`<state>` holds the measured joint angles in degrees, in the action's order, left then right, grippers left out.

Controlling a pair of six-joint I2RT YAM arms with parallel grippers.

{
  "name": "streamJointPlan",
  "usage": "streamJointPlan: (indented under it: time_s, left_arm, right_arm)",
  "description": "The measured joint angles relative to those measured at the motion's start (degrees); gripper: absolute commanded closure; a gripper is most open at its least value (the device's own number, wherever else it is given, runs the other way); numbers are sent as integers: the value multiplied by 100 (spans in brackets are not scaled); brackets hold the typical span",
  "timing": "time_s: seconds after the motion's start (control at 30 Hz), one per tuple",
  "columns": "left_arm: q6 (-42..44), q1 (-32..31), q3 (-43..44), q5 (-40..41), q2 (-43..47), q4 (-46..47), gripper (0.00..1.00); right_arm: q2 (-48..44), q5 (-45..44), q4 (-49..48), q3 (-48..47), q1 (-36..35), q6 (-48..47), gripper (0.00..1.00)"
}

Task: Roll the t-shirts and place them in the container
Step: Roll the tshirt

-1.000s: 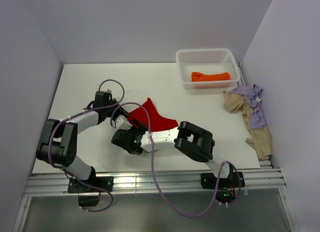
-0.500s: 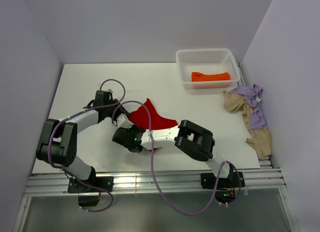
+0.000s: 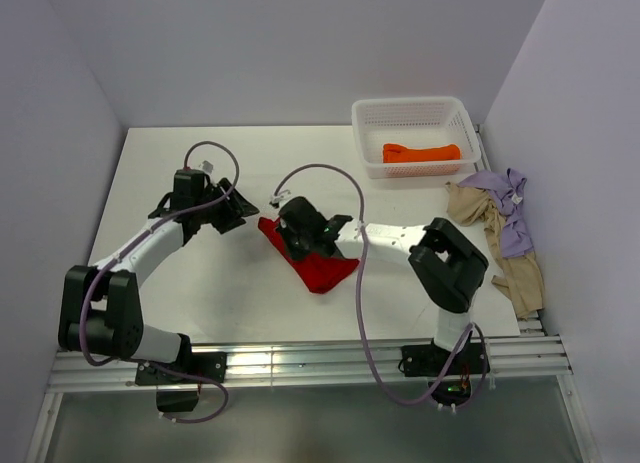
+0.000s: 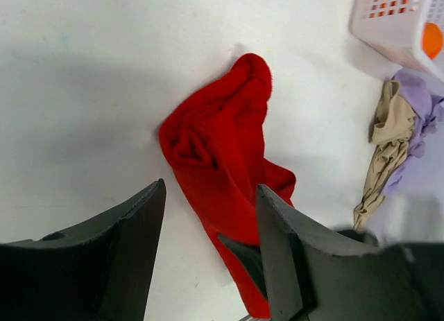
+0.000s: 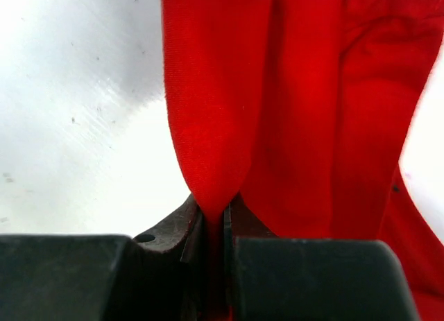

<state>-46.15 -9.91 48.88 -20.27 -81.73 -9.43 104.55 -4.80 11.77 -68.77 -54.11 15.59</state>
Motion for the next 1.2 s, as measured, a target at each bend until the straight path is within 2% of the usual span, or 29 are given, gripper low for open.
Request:
streamJointPlan:
  time_s: [0.2, 0.33, 0.53, 0.77, 1.2]
  left_arm:
    - [52, -2, -122, -17, 487, 164, 40]
    - [52, -44, -490, -101, 671, 466, 41]
    - [24, -396, -879, -155, 474, 1023, 43]
    - [22, -767, -1211, -131, 282, 1696, 44]
    - [-7, -789, -2052, -131, 271, 2841, 42]
  right_arm:
    - [48, 2286, -809, 627, 1016, 435, 100]
    - [439, 3654, -1486, 787, 1493, 778, 100]
    - [1088, 5104, -2557, 927, 1897, 1432, 100]
    - [1410, 5807, -3281, 1038, 2162, 1991, 100]
    - [1668, 6312, -4072, 1303, 2507, 2758, 100]
